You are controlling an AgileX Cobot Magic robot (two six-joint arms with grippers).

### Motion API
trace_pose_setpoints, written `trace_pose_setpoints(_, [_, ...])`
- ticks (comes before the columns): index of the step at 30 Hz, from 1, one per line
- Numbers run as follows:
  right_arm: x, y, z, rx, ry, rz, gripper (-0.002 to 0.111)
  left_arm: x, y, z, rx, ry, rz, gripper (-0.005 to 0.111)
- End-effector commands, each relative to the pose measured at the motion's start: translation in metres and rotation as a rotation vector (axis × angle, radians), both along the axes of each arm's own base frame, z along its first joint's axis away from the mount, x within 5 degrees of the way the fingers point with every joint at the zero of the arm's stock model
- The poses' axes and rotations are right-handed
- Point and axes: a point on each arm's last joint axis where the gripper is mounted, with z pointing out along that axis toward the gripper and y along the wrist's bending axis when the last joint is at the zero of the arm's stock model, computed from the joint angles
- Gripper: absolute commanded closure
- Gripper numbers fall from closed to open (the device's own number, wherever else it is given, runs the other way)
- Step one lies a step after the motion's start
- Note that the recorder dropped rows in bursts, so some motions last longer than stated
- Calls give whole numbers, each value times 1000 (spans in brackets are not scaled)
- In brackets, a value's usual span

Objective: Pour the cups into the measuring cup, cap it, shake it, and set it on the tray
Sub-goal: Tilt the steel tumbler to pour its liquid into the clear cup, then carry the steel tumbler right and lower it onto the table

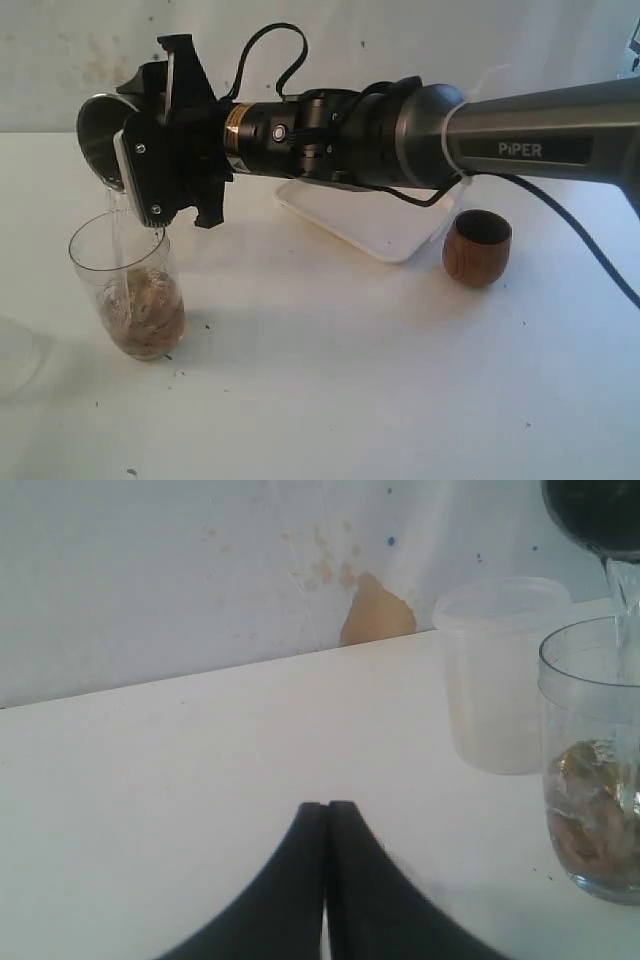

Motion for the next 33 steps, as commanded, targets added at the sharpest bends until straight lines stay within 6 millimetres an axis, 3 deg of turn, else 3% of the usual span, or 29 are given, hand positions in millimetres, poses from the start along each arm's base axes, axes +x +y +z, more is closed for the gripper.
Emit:
trace_pose_setpoints(1, [-1, 1, 12, 16, -45, 15, 108, 0, 0, -1, -2, -5, -6, 106])
trace_pose_setpoints(7, [-1, 0, 12, 22, -41, 6, 108, 0, 0, -1, -2, -5, -6, 106])
trace_pose_setpoints(18, [5, -5, 12, 570, 620, -227, 108, 0, 0, -1, -2, -5, -6, 106])
trace_pose_setpoints(22, [25, -40, 15, 823, 855, -434, 108, 0, 0, -1, -2, -5, -6, 106])
trace_pose_setpoints(24, [34, -66, 16, 943, 923, -409, 108, 0, 0, -1, -2, -5, -6, 106])
trace_pose_setpoints(26, [35, -98, 14, 1099, 1032, -278, 108, 0, 0, -1, -2, -5, -6, 106])
trace_pose_setpoints(33, [15, -157, -20, 977, 1111, -392, 108, 0, 0, -1, -2, -5, -6, 106])
